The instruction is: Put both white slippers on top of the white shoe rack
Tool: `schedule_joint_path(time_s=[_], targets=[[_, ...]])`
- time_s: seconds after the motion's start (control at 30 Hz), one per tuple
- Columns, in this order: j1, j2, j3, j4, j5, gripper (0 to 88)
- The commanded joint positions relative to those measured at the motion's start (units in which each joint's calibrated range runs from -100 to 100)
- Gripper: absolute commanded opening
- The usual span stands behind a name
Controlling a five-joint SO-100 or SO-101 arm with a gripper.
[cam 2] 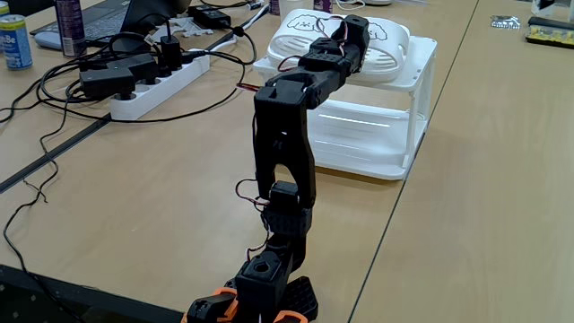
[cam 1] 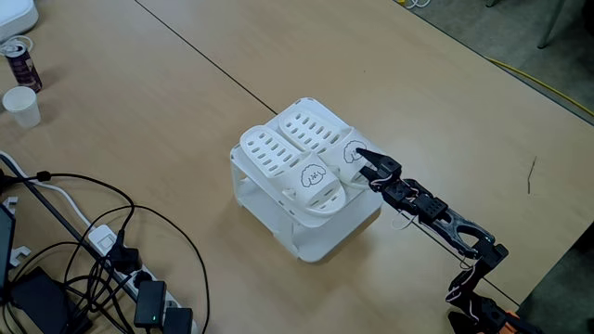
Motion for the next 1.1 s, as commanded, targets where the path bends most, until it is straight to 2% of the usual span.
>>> schedule_joint_path(time_s=[0.0, 0.67, 0.93, 1.0, 1.07], targets=[[0.3, -5.3, 1.6, 0.0, 0.4, 14.5], [0.5, -17.8, 14.0, 0.0, 0.4, 14.5], [4.5, -25.7, 20.6, 0.0, 0.4, 13.6], [6.3, -27.9, 22.5, 0.0, 0.4, 10.0], [8.4, -30.1, 24.9, 0.0, 0.4, 1.7]])
